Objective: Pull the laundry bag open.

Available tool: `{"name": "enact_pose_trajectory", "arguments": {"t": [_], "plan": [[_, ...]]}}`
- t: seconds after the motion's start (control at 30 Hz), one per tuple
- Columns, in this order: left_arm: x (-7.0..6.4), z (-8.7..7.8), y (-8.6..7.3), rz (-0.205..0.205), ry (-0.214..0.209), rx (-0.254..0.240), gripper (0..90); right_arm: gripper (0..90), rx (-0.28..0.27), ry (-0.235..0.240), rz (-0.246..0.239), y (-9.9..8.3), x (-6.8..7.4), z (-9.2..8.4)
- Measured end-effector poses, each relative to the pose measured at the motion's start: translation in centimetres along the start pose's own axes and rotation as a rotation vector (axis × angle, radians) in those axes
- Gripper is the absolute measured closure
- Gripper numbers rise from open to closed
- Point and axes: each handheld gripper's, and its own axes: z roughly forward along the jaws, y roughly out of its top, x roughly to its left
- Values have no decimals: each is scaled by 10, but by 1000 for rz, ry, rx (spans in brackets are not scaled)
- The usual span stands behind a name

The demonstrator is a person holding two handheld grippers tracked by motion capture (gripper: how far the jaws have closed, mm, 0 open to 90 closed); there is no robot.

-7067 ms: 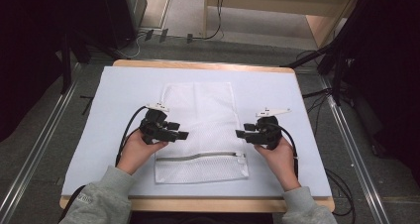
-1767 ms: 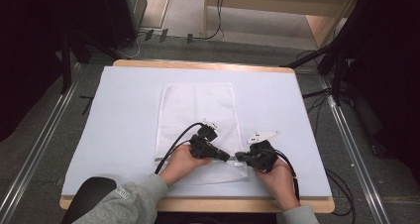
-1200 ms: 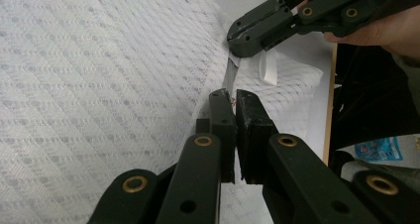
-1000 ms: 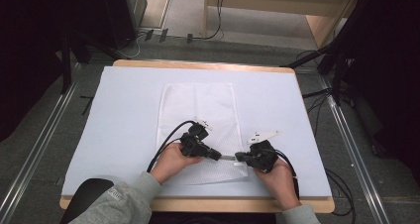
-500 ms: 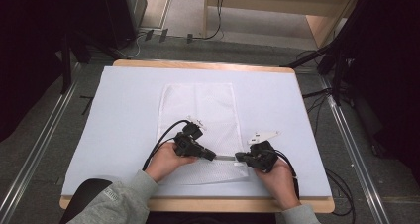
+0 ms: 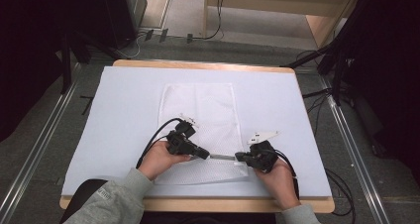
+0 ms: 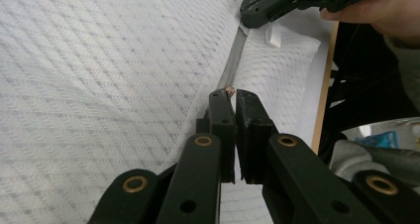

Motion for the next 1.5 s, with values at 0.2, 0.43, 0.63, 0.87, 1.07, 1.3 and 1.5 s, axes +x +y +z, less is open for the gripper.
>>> {"name": "enact_pose_trajectory", "arguments": {"t": [0.2, 0.43, 0.63, 0.87, 1.07, 1.3, 1.5], "plan": [[-1, 4, 2, -1, 10, 12, 883, 900, 8, -3, 0, 1, 0, 0], [-7, 19, 6, 28, 45, 48, 880, 900, 10, -5, 1, 1, 1, 0], [-8, 24, 6, 29, 43, 54, 878, 900, 9, -5, -3, 1, 0, 0], [-7, 28, 6, 24, 39, 56, 855, 900, 10, -7, -2, 1, 1, 0], [-8, 34, 7, 26, 41, 52, 845, 900, 10, -7, 0, 1, 1, 0], [-12, 37, 7, 41, 60, 57, 878, 900, 10, -9, -3, 1, 1, 0], [-8, 34, 8, 25, 49, 69, 883, 900, 13, -12, -5, 1, 2, 0]]}}
